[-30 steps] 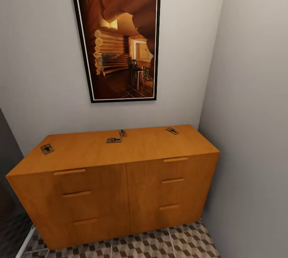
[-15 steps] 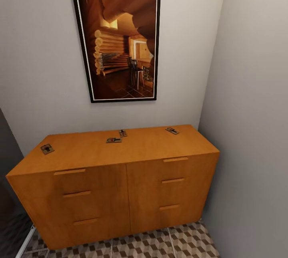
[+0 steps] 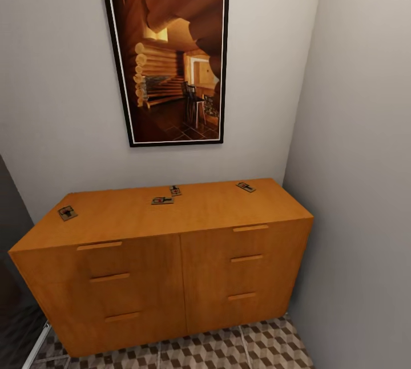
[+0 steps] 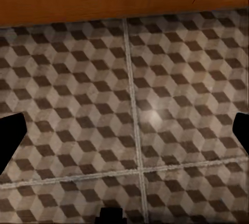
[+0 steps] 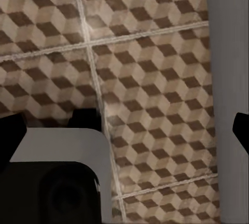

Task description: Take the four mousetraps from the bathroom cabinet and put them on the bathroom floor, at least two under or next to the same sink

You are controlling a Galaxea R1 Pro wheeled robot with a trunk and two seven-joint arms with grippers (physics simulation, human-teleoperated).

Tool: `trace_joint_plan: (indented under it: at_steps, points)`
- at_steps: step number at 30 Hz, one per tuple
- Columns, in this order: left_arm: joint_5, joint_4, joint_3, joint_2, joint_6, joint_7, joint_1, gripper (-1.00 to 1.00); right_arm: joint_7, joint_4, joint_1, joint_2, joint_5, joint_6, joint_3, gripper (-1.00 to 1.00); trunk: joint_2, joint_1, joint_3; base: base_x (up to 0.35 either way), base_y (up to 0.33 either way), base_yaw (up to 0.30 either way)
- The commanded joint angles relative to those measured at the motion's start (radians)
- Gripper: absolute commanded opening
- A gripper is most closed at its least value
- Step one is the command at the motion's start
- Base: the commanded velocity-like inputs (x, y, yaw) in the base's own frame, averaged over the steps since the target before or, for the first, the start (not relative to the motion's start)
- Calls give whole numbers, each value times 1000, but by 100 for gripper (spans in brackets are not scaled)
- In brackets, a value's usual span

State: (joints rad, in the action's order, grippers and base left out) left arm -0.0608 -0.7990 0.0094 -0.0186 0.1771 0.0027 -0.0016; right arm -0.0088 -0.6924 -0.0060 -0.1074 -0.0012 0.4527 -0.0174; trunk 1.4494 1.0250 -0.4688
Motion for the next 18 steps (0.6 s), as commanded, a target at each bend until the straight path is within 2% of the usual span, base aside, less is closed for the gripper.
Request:
trace_joint_plan:
  at_steps: [1,10,11,15,18]
  points:
    - [-6,-41,0,0,30,0,0,100,-1,-25,0,-3,-1,28,-1,100,1,0,-1,0,0,0]
    - [-4,-348,-5,3,259,0,0,100,-3,-275,0,-18,2,218,-3,100,1,0,-1,0,0,0]
    - [-3,-470,-9,6,344,0,0,100,-3,-391,0,-20,3,292,-10,100,1,0,-1,0,0,0]
    - [-2,-579,-15,8,408,0,0,100,-3,-504,0,-21,4,358,-30,100,1,0,-1,0,0,0]
    - [0,-625,-21,9,435,0,0,100,-4,-558,0,-20,5,388,-42,100,1,0,-1,0,0,0]
